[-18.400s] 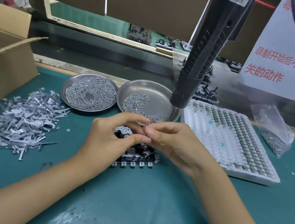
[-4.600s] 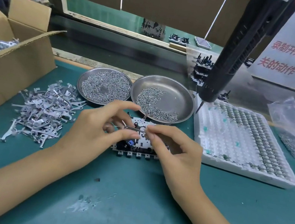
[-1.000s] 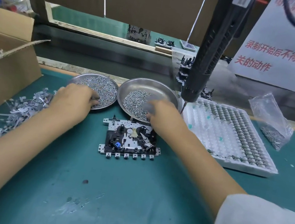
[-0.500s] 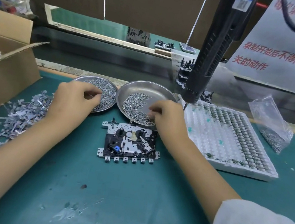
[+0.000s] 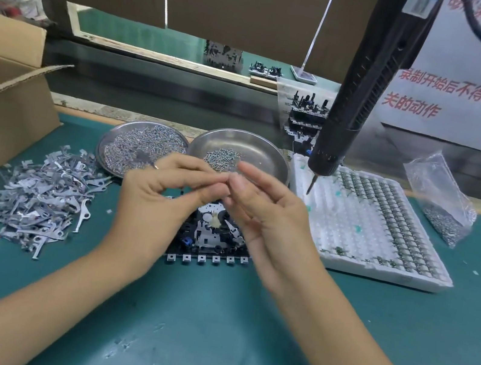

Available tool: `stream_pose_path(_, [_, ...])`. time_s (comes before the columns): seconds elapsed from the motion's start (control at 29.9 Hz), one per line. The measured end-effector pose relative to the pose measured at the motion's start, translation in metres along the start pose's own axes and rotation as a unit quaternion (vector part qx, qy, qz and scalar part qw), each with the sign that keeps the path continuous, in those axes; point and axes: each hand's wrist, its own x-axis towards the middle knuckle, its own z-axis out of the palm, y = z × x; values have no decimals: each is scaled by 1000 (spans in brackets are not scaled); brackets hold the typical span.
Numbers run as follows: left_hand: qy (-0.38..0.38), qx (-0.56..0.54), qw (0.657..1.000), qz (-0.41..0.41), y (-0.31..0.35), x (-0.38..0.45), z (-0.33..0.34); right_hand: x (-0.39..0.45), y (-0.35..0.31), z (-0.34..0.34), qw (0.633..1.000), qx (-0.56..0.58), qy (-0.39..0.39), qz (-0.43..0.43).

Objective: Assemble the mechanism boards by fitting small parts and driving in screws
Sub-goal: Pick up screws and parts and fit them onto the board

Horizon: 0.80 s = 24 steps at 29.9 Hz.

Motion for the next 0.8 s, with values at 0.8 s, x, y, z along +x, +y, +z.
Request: stream_pose_path(0.8, [-43,57,991,116,2,-8,2,-10,-8,-5,987,76,30,142])
